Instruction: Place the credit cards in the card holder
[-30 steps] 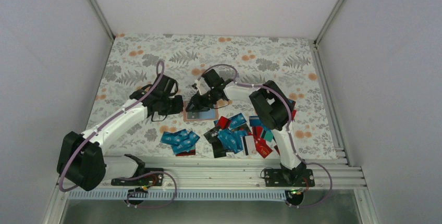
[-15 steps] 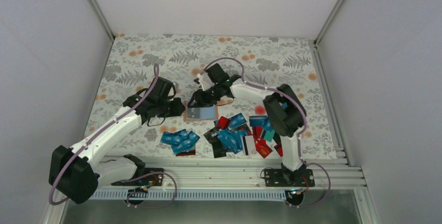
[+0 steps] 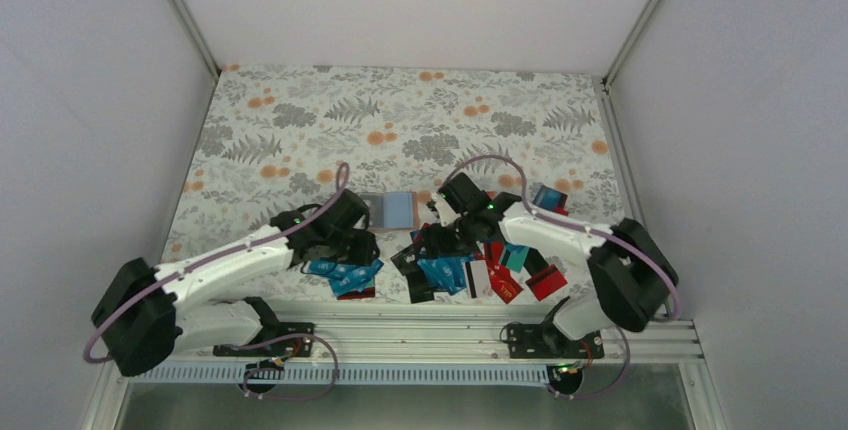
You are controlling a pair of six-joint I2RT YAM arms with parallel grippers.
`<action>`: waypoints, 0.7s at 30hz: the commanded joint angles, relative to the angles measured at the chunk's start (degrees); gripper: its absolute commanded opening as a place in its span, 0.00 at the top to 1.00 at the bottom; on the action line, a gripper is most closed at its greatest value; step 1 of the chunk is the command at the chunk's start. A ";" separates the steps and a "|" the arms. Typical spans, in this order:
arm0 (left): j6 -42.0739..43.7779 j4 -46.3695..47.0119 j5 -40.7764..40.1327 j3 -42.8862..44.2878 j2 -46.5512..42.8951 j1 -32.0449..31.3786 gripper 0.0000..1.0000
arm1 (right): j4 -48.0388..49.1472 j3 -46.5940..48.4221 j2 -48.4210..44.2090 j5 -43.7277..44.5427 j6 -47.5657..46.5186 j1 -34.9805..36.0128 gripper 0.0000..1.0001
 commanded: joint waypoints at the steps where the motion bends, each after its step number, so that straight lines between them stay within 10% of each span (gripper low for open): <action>1: 0.28 9.03 -1.47 4.37 7.34 -4.99 0.60 | -9.37 -2.44 -6.27 11.08 4.80 0.53 0.31; 11: 1.80 15.04 -1.65 11.71 18.52 -10.54 0.60 | -21.93 -7.07 -13.38 24.45 15.84 3.18 0.02; 21: 2.18 14.38 -1.44 9.88 17.12 -10.55 0.60 | -18.84 -10.80 -8.01 26.67 21.39 7.91 0.00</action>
